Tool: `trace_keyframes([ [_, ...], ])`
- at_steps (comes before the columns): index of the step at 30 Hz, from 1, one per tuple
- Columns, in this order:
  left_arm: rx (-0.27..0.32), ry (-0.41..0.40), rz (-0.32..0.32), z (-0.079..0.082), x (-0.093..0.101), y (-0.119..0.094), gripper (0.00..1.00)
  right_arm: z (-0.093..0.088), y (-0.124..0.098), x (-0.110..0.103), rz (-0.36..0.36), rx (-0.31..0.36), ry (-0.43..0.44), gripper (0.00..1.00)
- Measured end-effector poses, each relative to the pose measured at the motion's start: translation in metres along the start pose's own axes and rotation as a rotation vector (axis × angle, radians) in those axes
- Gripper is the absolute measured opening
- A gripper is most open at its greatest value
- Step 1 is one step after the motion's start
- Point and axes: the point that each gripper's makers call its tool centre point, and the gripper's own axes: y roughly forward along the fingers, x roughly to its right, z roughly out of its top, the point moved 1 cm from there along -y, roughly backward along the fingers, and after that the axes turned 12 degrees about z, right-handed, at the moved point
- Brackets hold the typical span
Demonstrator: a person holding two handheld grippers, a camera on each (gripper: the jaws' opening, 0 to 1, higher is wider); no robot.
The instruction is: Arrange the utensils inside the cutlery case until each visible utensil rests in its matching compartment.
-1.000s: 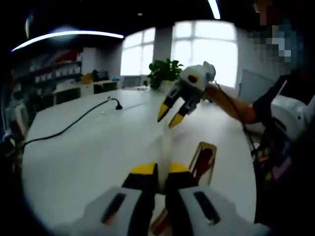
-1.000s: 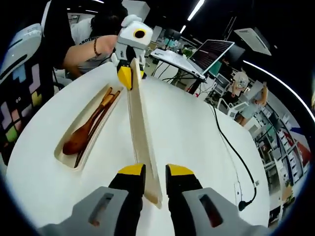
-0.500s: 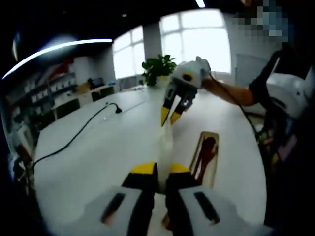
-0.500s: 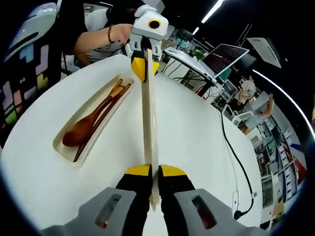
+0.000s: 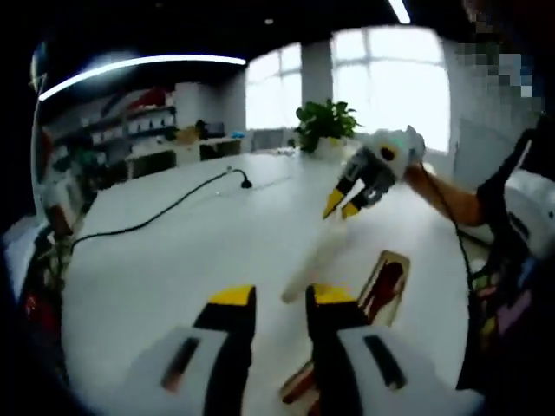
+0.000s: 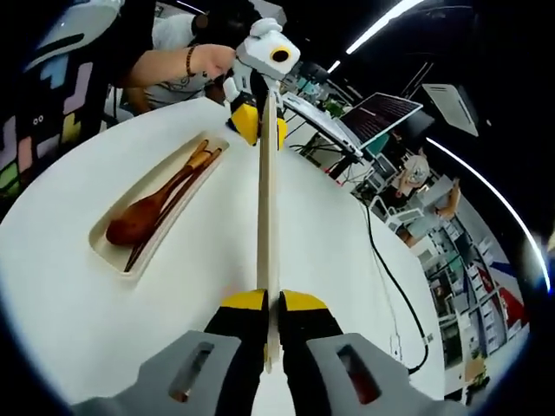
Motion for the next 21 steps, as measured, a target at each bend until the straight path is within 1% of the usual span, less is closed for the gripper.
trace_keyframes([
  [1,0.006,-0.053,0.009,0.001,-0.003,-0.002,0.32,-0.003,-0.003,0.004,-0.034,-0.024,-0.021,0.02],
  [3,0.003,-0.109,0.01,0.001,-0.007,-0.003,0.52,-0.013,-0.007,0.009,-0.091,-0.064,-0.02,0.02],
  [4,-0.008,-0.158,-0.001,-0.001,-0.005,-0.004,0.61,-0.016,-0.01,0.013,-0.13,-0.071,-0.019,0.02],
  [5,-0.013,-0.215,-0.01,0.0,-0.002,-0.004,0.68,-0.017,-0.011,0.016,-0.154,-0.076,-0.025,0.02],
  [6,-0.011,-0.271,-0.033,0.001,0.002,-0.003,0.67,-0.018,-0.012,0.016,-0.158,-0.075,-0.012,0.02],
  [7,0.007,-0.336,-0.066,0.006,0.005,-0.003,0.64,-0.019,-0.014,0.018,-0.189,-0.082,-0.02,0.02],
  [8,0.02,-0.418,-0.093,0.011,0.007,-0.004,0.6,-0.021,-0.016,0.02,-0.218,-0.098,-0.013,0.02],
  [9,0.018,-0.516,-0.125,0.014,0.011,-0.004,0.6,-0.024,-0.017,0.021,-0.232,-0.119,-0.002,0.02],
  [10,0.035,-0.592,-0.176,0.02,0.016,-0.005,0.63,-0.024,-0.019,0.023,-0.251,-0.134,-0.021,0.02],
  [11,0.078,-0.677,-0.219,0.03,0.017,-0.005,0.71,-0.024,-0.02,0.025,-0.279,-0.154,-0.053,0.02],
  [12,0.108,-0.771,-0.249,0.038,0.014,-0.005,0.75,-0.024,-0.022,0.025,-0.302,-0.173,-0.084,0.02],
  [13,0.119,-0.846,-0.266,0.041,0.01,-0.004,0.77,-0.022,-0.023,0.024,-0.317,-0.167,-0.092,0.02],
  [14,0.125,-0.904,-0.274,0.043,0.006,-0.001,0.77,-0.021,-0.024,0.024,-0.332,-0.157,-0.091,0.02],
  [15,0.123,-0.942,-0.276,0.043,0.001,0.002,0.76,-0.017,-0.028,0.027,-0.367,-0.154,-0.11,0.02],
  [17,0.113,-0.945,-0.275,0.04,-0.002,0.007,0.73,-0.017,-0.035,0.03,-0.416,-0.194,-0.152,0.02],
  [18,0.112,-1.0,-0.289,0.044,-0.002,0.01,0.74,-0.016,-0.038,0.032,-0.441,-0.221,-0.182,0.02],
  [19,0.144,-1.058,-0.325,0.053,-0.001,0.011,0.77,-0.014,-0.041,0.032,-0.459,-0.234,-0.202,0.02],
  [20,0.163,-1.124,-0.388,0.062,0.003,0.009,0.83,-0.007,-0.046,0.033,-0.502,-0.227,-0.221,0.02],
  [21,0.172,-1.169,-0.445,0.067,0.006,0.008,0.86,-0.002,-0.048,0.031,-0.51,-0.207,-0.219,0.02],
])
